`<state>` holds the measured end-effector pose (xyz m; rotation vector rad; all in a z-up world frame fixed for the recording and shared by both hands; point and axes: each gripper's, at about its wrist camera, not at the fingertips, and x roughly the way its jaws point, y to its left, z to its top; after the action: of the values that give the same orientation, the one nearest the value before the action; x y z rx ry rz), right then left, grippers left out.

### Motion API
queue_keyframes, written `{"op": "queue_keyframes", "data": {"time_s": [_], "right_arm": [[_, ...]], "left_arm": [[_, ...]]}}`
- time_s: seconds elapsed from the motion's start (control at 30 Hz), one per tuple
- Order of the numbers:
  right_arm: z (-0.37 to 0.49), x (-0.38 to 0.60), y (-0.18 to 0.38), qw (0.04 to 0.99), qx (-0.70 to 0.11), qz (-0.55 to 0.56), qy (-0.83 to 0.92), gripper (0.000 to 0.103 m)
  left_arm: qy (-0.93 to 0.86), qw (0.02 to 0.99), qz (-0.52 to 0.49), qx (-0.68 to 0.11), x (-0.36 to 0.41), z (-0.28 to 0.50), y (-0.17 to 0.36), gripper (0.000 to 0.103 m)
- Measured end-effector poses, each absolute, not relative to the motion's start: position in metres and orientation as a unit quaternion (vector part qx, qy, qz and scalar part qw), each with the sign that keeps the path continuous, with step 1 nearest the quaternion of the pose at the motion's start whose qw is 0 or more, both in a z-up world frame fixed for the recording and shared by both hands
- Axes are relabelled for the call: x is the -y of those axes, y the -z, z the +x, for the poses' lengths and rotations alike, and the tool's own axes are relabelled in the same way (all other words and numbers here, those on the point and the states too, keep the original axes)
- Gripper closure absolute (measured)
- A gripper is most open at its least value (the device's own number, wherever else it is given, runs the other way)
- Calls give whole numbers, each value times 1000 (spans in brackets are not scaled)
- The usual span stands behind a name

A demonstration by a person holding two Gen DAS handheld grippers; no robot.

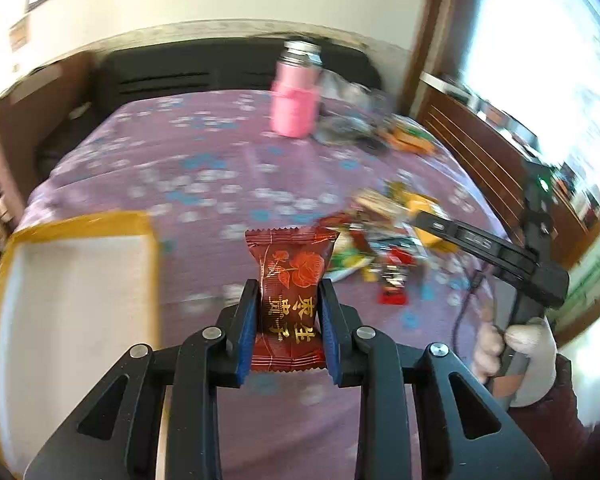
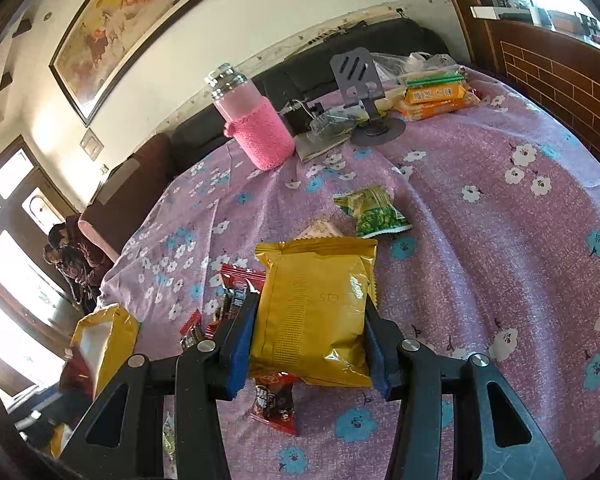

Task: Organize snacks
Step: 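Carry both packs over the yellow-rimmed tray and open both grippers to drop them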

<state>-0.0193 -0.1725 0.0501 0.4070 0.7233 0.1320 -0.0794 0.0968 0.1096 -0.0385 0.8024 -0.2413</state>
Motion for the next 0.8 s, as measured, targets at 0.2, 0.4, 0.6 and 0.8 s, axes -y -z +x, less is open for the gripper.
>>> {"op": "queue_keyframes", "data": {"time_s": [0.2, 0.4, 0.6, 0.8], "right_arm": [[-26, 146, -60, 918, -354, 166, -70, 54], [-54, 88, -92, 912, -359, 143, -136, 54], [-75, -7, -96, 878, -398, 107, -244, 55], [-92, -96, -78, 829, -446, 82, -327, 55]], "left_arm": [[35, 916, -47, -396, -179, -101, -100, 77], [-36, 906, -89, -411, -249, -127, -76, 77], [-76, 898, -113, -418, -288, -140, -60, 77], [-89, 890, -108, -434, -301, -145, -48, 77]]}}
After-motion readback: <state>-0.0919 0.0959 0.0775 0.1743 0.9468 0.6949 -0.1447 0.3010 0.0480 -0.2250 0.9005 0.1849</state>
